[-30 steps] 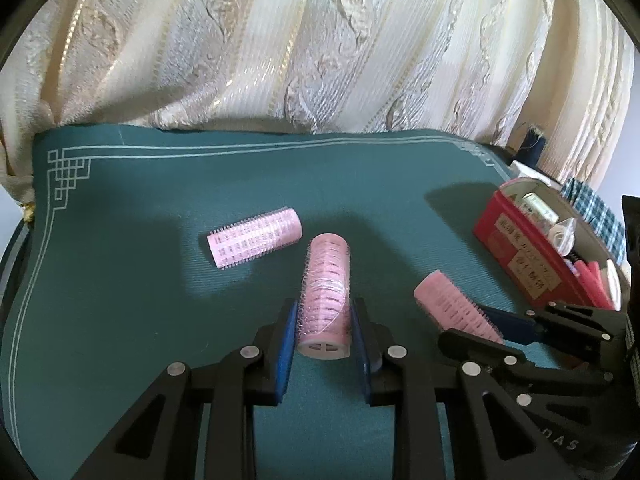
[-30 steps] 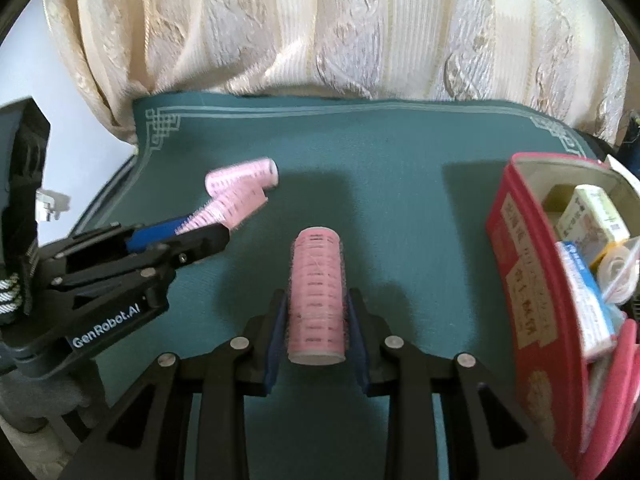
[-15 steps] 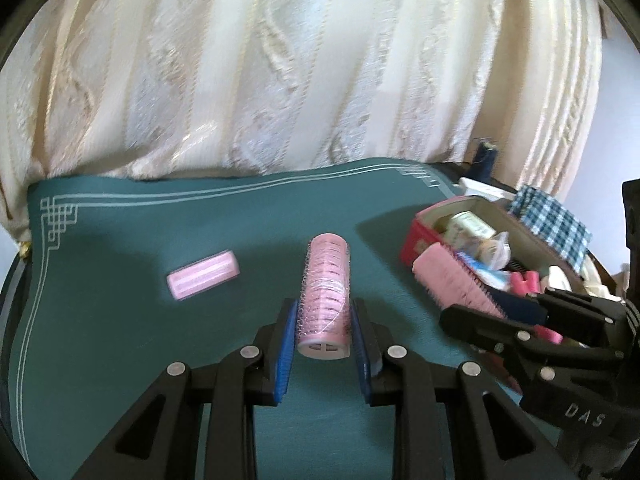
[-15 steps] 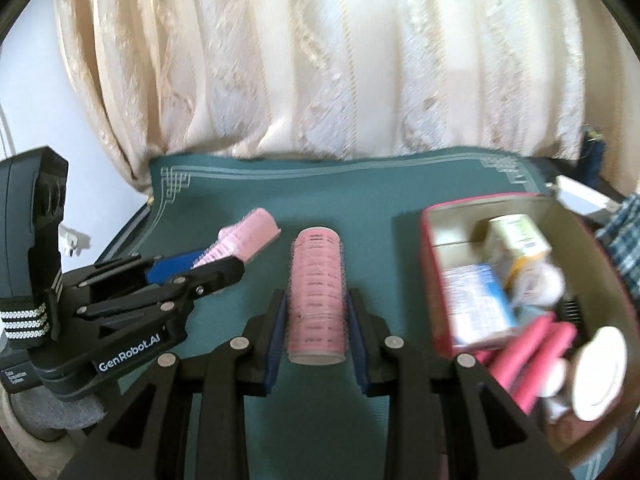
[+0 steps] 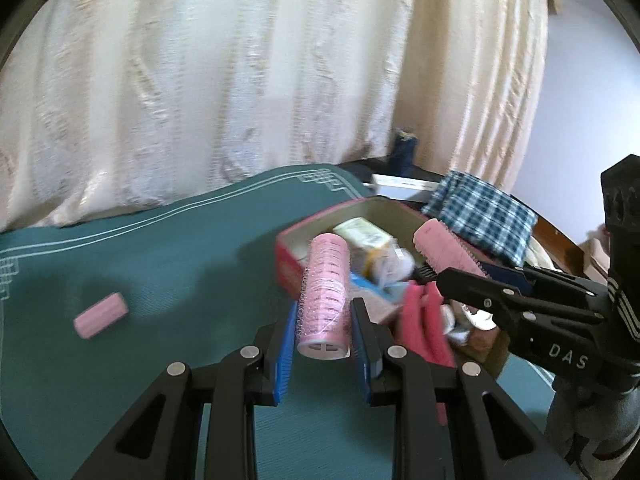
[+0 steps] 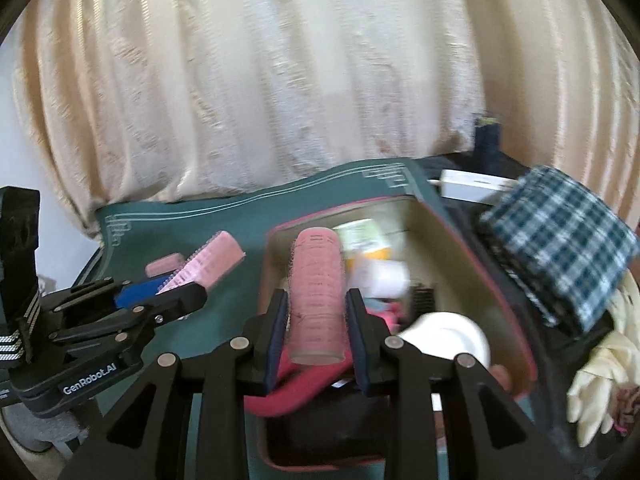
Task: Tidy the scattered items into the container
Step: 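Carry both pink rollers into the tin box and open both tools, then move the left tool to the last pink roller and grasp it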
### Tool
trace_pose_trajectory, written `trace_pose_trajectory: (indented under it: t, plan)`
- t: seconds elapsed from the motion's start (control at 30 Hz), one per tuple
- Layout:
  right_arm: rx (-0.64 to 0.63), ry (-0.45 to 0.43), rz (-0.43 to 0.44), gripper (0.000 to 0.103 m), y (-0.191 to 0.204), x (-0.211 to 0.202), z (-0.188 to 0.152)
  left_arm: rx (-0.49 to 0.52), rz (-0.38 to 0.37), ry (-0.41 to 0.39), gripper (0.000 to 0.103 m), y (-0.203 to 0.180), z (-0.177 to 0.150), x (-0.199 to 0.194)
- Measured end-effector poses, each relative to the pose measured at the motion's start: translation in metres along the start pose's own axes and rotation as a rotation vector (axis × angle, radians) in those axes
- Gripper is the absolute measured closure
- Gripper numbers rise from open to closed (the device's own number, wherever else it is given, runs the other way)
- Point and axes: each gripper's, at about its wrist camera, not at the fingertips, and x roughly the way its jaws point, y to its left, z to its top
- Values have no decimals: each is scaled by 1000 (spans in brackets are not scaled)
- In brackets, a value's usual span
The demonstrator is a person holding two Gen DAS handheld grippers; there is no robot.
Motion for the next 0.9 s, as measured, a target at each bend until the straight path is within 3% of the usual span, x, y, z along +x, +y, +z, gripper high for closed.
trace_pose_trajectory:
  t: [0.53,0.6,0.63,0.73,0.9]
  plan:
    - [54,9,-41,71,-44,-2,-2,49,-44,20,74,-48,13,32]
    - [73,12,-46,68,-50,-2,-3,43,-65,25,48,-50,13,36]
    - [87,14,-47,61,-53,-2,-3,38,-70,20,28,-51,12,36]
    - [115,8,-61,44,-62,-5,-6,30,-89,10,27,-52,11,36]
    - [122,-3,-54,41,-62,-8,-7,6,-62,-1,27,-44,10,33]
